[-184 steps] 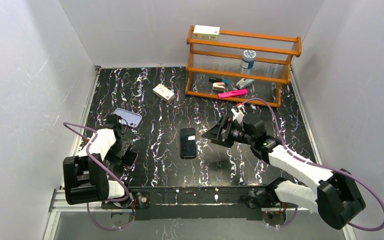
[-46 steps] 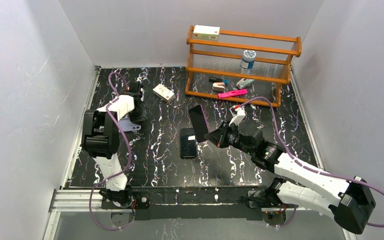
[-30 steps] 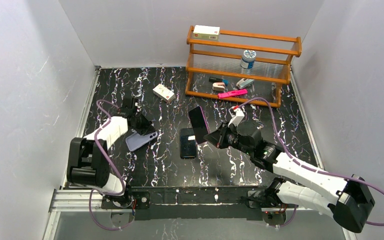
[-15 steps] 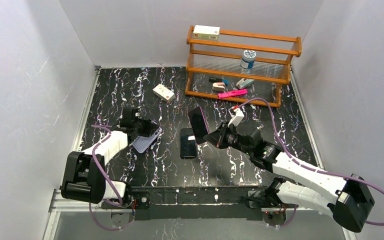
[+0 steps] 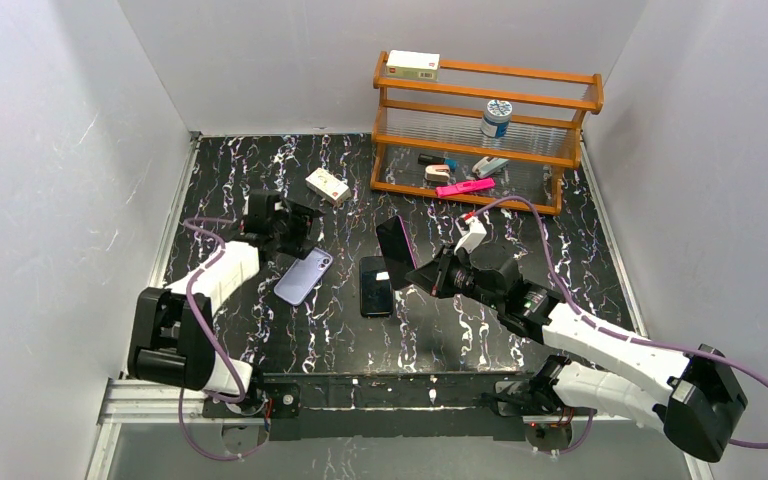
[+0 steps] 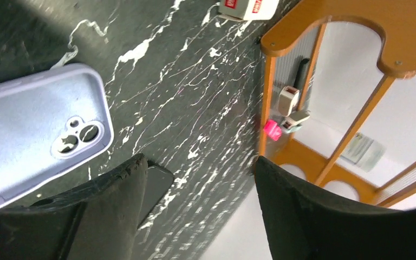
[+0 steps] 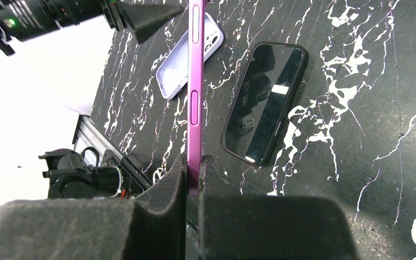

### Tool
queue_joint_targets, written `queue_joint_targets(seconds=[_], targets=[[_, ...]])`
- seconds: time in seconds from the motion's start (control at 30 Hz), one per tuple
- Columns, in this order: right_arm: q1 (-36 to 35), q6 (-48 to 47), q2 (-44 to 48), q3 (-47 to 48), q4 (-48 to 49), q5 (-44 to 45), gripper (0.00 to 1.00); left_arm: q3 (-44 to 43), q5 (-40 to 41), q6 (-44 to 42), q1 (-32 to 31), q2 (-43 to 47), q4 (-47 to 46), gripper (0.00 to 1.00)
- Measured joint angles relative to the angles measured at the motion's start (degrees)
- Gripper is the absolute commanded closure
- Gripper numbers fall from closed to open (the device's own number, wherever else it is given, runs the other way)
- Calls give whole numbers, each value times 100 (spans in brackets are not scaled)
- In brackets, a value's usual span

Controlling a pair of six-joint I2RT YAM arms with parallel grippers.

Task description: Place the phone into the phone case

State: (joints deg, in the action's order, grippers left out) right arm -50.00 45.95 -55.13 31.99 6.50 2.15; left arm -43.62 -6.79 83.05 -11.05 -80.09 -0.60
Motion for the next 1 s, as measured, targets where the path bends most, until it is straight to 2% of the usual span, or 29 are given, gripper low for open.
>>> queue_joint_targets(seconds=[0.3, 0.43, 0.57, 0.7, 0.87, 0.93, 1.0], targets=[[2, 24, 0, 0, 2, 0, 99, -1473, 190, -3381, 72, -382, 1541, 32], [2, 42, -13, 0, 2, -17, 99, -1773, 623, -4793, 98, -435, 2286, 35], [2, 59, -81, 0, 4, -59, 99, -1838, 966, -5818, 120, -748, 2793, 40], [2, 63, -181, 0, 4, -90, 99, -1840, 1054, -6384, 129, -1246, 3119, 44], [0, 66, -260, 2, 2, -111, 99, -1840, 1019, -6704, 129, -1749, 3296, 49], [2, 66, -262, 4, 2, -111, 99, -1843, 1010, -6752, 129, -1869, 3322, 54], [0, 63, -262, 4, 2, -111, 99, -1847, 935, -6763, 131, -1906, 3329, 63]])
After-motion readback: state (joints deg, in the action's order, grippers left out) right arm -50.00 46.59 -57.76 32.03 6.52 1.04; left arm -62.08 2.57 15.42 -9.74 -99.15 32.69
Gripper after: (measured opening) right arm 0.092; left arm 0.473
